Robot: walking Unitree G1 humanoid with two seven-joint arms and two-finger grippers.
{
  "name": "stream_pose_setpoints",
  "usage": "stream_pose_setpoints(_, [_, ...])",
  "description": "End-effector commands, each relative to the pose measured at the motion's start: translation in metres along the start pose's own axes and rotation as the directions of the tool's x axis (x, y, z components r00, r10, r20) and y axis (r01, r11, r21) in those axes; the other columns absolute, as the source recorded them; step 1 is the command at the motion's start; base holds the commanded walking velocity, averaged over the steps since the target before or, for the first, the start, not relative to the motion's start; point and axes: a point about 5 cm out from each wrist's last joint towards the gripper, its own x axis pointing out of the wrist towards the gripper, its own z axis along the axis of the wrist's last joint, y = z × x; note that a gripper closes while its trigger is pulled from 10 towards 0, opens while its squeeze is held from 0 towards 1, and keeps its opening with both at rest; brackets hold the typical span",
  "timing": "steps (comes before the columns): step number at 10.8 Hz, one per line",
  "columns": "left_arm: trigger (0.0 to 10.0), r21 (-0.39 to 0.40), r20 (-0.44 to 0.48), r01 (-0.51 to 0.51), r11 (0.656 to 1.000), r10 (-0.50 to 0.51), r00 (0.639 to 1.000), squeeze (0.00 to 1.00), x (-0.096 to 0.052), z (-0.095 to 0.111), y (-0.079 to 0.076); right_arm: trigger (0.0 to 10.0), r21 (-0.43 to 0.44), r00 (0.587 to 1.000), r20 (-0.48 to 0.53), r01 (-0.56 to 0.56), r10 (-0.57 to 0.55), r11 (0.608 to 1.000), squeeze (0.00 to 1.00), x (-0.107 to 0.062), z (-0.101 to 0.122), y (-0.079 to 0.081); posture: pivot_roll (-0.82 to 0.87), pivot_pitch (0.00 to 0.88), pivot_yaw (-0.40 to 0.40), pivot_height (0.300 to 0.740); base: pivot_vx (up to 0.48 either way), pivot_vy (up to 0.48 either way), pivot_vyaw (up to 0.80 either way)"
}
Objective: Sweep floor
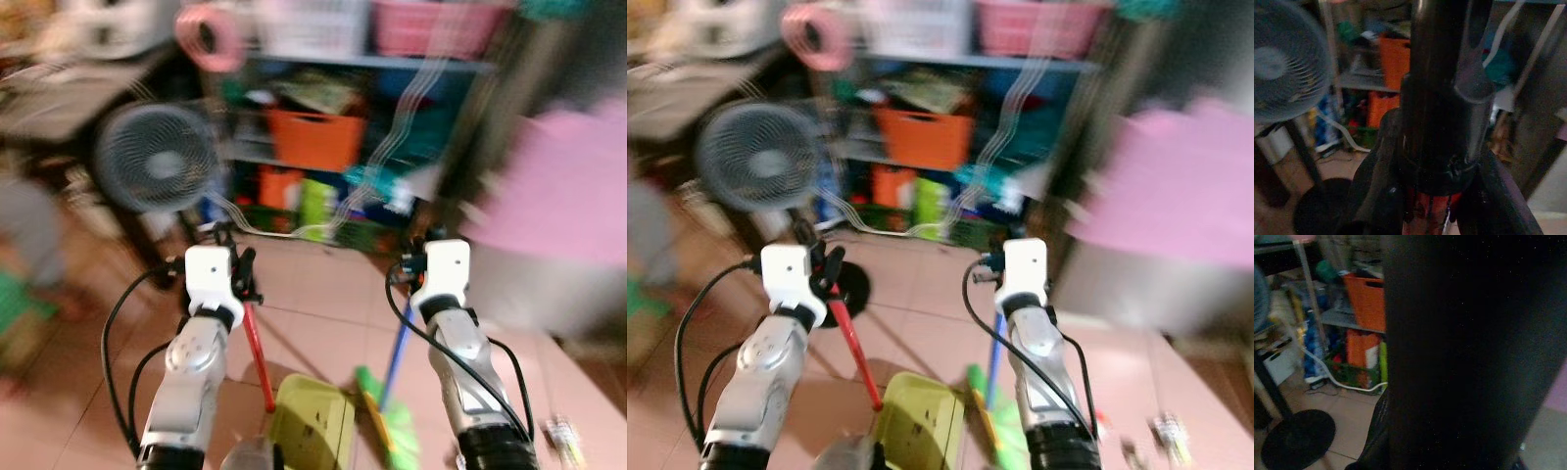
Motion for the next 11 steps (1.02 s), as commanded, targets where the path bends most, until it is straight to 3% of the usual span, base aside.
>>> stream_pose_setpoints(1, [10.0, -0.013, 0.064, 0.023, 1.000, -0.022, 0.998, 0.00, 0.006, 0.015, -0.006, 10.0, 0.016, 0.999, -0.036, 0.020, -0.020, 1.000, 0.00, -0.001, -0.007, -0.004, -0.03, 0.000, 0.069, 0.740, 0.000, 0.000, 0.00])
stream_pose_setpoints(2, [10.0, -0.010, 0.065, 0.027, 1.000, -0.027, 0.998, 0.00, 0.006, 0.015, -0.007, 10.0, 0.018, 0.999, -0.036, 0.019, -0.018, 1.000, 0.00, -0.002, -0.008, -0.003, -0.03, 0.000, 0.071, 0.740, 0.000, 0.000, 0.00])
stream_pose_setpoints(5, [10.0, -0.015, 0.069, 0.054, 0.998, -0.053, 0.996, 0.00, 0.006, 0.014, -0.012, 10.0, 0.021, 0.999, -0.040, 0.015, -0.014, 1.000, 0.00, -0.002, -0.009, -0.002, -0.03, 0.000, 0.071, 0.740, 0.000, 0.435, 0.00])
stream_pose_setpoints(9, [10.0, -0.020, 0.080, 0.083, 0.996, -0.081, 0.994, 0.00, 0.006, 0.015, -0.015, 10.0, 0.015, 0.999, -0.044, 0.006, -0.005, 1.000, 0.00, -0.001, -0.011, -0.001, -0.03, 0.000, 0.065, 0.740, 0.000, 0.000, 0.00])
stream_pose_setpoints(11, [10.0, -0.037, 0.058, 0.090, 0.995, -0.088, 0.994, 0.00, 0.006, 0.011, -0.017, 10.0, 0.013, 0.999, -0.052, 0.003, -0.002, 1.000, 0.00, -0.001, -0.013, -0.002, -0.03, 0.000, 0.056, 0.740, 0.000, 0.480, 0.00])
